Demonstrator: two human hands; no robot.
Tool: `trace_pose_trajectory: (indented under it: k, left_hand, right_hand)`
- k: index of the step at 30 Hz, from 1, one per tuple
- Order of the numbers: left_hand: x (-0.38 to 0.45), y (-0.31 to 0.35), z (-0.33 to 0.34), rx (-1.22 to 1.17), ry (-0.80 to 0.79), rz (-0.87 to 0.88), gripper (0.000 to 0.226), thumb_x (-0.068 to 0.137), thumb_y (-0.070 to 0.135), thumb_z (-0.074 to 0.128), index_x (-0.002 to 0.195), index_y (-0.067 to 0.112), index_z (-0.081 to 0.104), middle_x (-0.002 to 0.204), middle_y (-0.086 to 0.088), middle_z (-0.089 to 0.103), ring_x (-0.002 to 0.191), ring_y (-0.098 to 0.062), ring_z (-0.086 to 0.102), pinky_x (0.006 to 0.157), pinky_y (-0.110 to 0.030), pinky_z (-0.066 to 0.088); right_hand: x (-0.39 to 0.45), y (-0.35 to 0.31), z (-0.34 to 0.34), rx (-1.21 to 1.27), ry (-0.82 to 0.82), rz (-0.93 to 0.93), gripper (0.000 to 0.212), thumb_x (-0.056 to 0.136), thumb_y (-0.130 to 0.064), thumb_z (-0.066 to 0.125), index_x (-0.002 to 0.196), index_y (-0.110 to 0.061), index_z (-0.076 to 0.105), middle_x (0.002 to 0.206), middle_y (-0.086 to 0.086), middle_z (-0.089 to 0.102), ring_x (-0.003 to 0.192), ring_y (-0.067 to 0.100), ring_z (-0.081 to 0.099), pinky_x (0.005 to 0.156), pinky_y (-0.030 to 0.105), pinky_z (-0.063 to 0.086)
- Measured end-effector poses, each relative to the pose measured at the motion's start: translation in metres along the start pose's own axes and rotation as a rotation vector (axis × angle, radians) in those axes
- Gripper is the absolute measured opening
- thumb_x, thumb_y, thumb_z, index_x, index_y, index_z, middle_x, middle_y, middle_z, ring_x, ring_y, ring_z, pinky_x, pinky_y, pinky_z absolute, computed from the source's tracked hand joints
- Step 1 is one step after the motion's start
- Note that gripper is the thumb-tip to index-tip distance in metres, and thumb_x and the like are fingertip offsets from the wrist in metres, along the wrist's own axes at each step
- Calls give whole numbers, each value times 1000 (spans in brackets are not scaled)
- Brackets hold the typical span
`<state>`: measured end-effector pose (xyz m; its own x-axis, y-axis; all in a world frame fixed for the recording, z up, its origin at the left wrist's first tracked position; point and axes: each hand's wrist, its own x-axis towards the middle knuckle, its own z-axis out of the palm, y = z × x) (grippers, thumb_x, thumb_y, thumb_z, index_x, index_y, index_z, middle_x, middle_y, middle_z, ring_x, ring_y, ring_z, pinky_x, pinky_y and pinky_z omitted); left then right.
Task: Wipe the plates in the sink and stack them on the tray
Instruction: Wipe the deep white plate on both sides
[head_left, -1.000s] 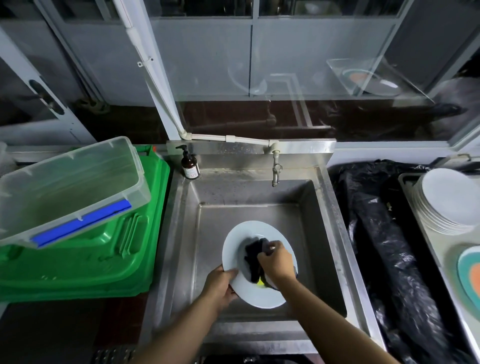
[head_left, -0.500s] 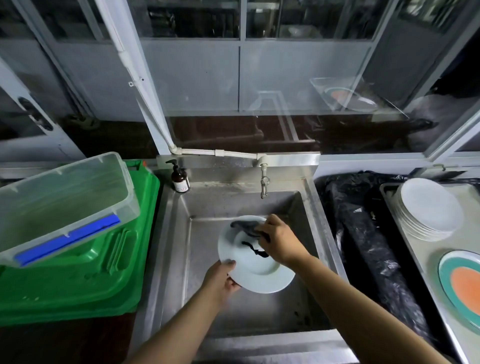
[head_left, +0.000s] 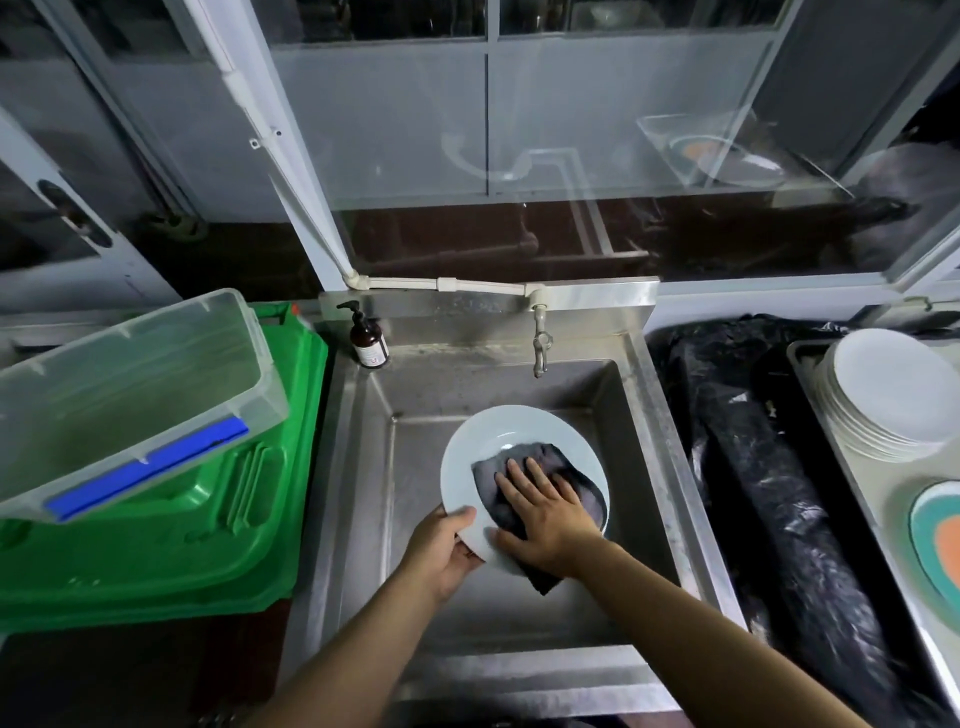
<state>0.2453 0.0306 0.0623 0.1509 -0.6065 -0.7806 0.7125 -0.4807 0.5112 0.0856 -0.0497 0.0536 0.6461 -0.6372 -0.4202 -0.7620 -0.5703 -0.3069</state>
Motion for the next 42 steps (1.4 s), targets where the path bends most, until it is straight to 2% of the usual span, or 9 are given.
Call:
trace_pose_trajectory:
  k: [6, 10, 13, 16, 20, 26, 30, 35, 42]
  left_hand:
    - [2, -2, -3, -54, 60, -8, 28, 102, 2, 51, 126, 6, 64, 113, -22, 74, 101, -36, 71, 77, -47, 59]
    - [1, 12, -13, -31, 34, -38, 21, 101, 1, 55, 117, 7, 65, 102, -19, 77, 98, -35, 71, 76, -47, 59]
    - [-2, 29, -20, 23, 10, -45, 19, 99, -1, 55, 115, 8, 63, 101, -17, 76, 97, -33, 69, 73, -47, 58]
    - [-3, 49, -22, 84, 5, -76, 25, 97, -2, 59, 121, 5, 60, 110, -19, 71, 99, -34, 69, 68, -47, 62]
    - [-1, 61, -27, 54, 16, -80, 25, 96, 2, 60, 121, 2, 58, 109, -22, 68, 101, -36, 67, 70, -48, 63]
    - [2, 27, 19, -171, -18, -24, 34, 102, 15, 51, 132, 1, 60, 124, -25, 69, 119, -42, 63, 91, -49, 55]
    - [5, 28, 9, -169, 38, 14, 40, 96, 10, 54, 134, 1, 60, 125, -24, 68, 116, -42, 64, 83, -45, 56]
    - [3, 74, -29, 131, -52, 17, 35, 90, 4, 55, 123, -3, 62, 101, -24, 75, 92, -41, 72, 77, -45, 59]
    - [5, 31, 3, -154, -43, 32, 38, 101, 19, 51, 133, -1, 61, 126, -26, 68, 120, -43, 63, 96, -51, 54]
  right_hand:
    - [-17, -19, 13, -27, -72, -53, 107, 78, -93, 25, 158, -31, -10, 161, -16, -20, 149, 8, -18, 121, 45, -1]
    - [-24, 6, 26, -176, -14, -231, 106, 84, -75, 51, 158, -29, -9, 166, -9, -7, 151, 14, -4, 121, 43, 6]
    - [-30, 40, 29, -323, 194, -355, 76, 91, -43, 61, 155, -21, 28, 157, 2, 39, 142, 26, 41, 116, 44, 30]
    - [-21, 50, 18, -286, 531, -489, 37, 96, -19, 55, 132, -15, 62, 129, 4, 65, 114, 27, 63, 97, 41, 49]
    - [-11, 33, -2, -273, 618, -561, 29, 90, -8, 62, 118, -12, 69, 111, 4, 71, 95, 23, 67, 85, 38, 50]
    - [-1, -12, 2, -174, 647, -329, 39, 81, -13, 55, 118, -13, 68, 100, 1, 72, 84, 25, 68, 73, 37, 49]
    - [-6, -22, 10, -139, 637, -317, 41, 82, -15, 60, 123, -14, 66, 107, 1, 71, 89, 25, 67, 76, 38, 48]
    - [-18, 24, 1, -234, 656, -596, 34, 98, -17, 58, 131, -15, 63, 131, 3, 64, 122, 25, 58, 103, 41, 46]
    - [-9, -12, -5, -219, 691, -340, 41, 83, -14, 49, 119, -14, 68, 104, 1, 72, 88, 25, 68, 77, 39, 51]
